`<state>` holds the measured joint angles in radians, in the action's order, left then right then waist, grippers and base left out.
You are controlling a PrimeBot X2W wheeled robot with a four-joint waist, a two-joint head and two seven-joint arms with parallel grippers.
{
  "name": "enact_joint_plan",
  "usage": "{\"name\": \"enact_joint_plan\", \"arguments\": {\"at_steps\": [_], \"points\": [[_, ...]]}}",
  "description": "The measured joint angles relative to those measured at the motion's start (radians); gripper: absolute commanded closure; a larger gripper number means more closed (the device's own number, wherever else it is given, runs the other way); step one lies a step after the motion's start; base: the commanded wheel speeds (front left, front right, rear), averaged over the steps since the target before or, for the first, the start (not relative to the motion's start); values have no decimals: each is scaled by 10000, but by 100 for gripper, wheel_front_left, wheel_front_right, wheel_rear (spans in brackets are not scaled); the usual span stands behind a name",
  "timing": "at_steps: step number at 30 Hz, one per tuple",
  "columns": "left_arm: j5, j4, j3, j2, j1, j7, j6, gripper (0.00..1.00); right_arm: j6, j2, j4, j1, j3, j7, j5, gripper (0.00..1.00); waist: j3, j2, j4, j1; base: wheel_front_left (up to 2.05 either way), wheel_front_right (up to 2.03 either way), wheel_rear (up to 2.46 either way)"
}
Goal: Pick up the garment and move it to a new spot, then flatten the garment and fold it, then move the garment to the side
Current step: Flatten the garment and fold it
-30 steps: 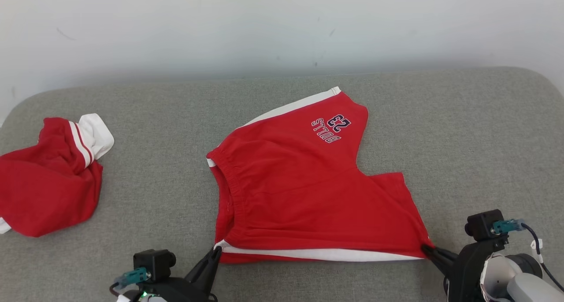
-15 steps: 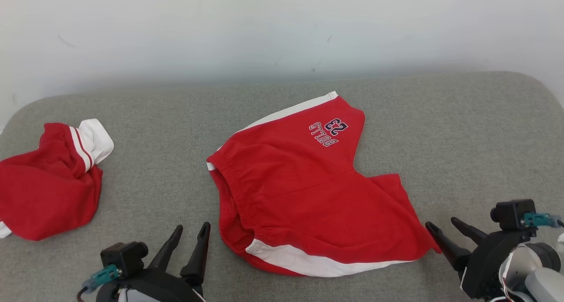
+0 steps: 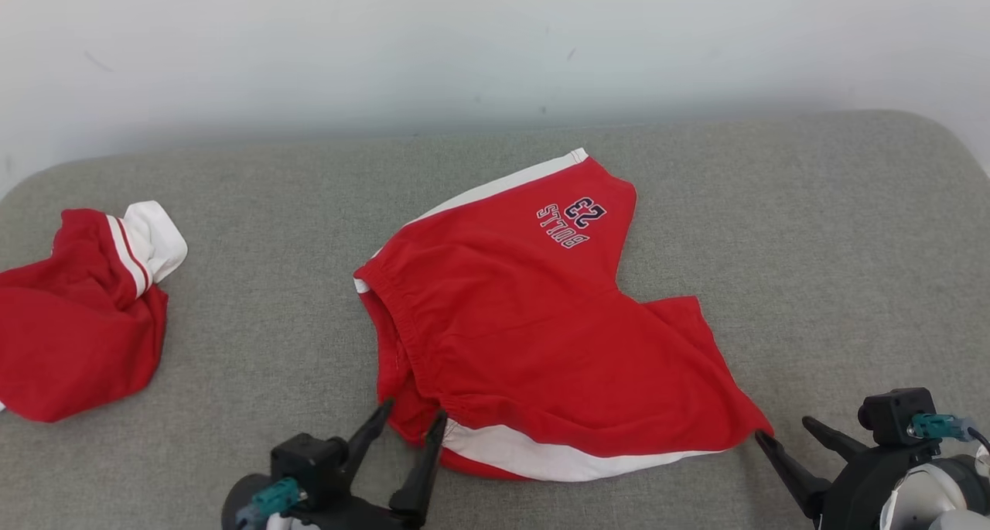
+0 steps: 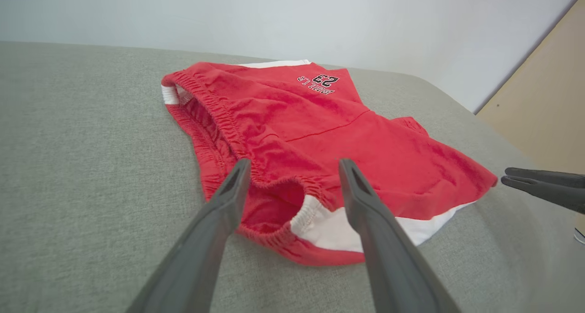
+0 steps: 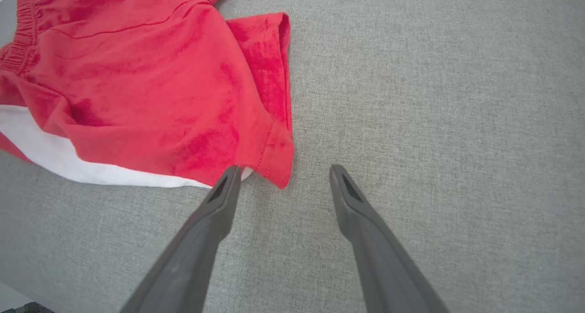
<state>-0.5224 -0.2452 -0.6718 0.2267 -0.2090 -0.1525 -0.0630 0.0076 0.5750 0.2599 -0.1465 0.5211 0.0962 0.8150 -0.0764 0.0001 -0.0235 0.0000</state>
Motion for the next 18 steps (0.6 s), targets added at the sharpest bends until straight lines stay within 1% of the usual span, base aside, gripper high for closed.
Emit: {"name": "enact_joint_plan", "arguments": {"at_steps": [4, 7, 18], "points": [[257, 111, -238, -17, -17, 205, -104, 0, -140, 111, -21, -6, 125, 75, -224, 0, -145, 0, 2, 0, 0, 0, 0], [629, 77, -428, 92, -64, 476, -174, 0, -257, 102, -27, -50, 303, 155, -454, 0, -222, 0, 8, 0, 0, 0, 0], [1434, -418, -924, 272, -648, 1239, -307, 0, -428, -52, -2, -334, 564, 274, -794, 0, -418, 0, 6, 1, 0, 0, 0]]}}
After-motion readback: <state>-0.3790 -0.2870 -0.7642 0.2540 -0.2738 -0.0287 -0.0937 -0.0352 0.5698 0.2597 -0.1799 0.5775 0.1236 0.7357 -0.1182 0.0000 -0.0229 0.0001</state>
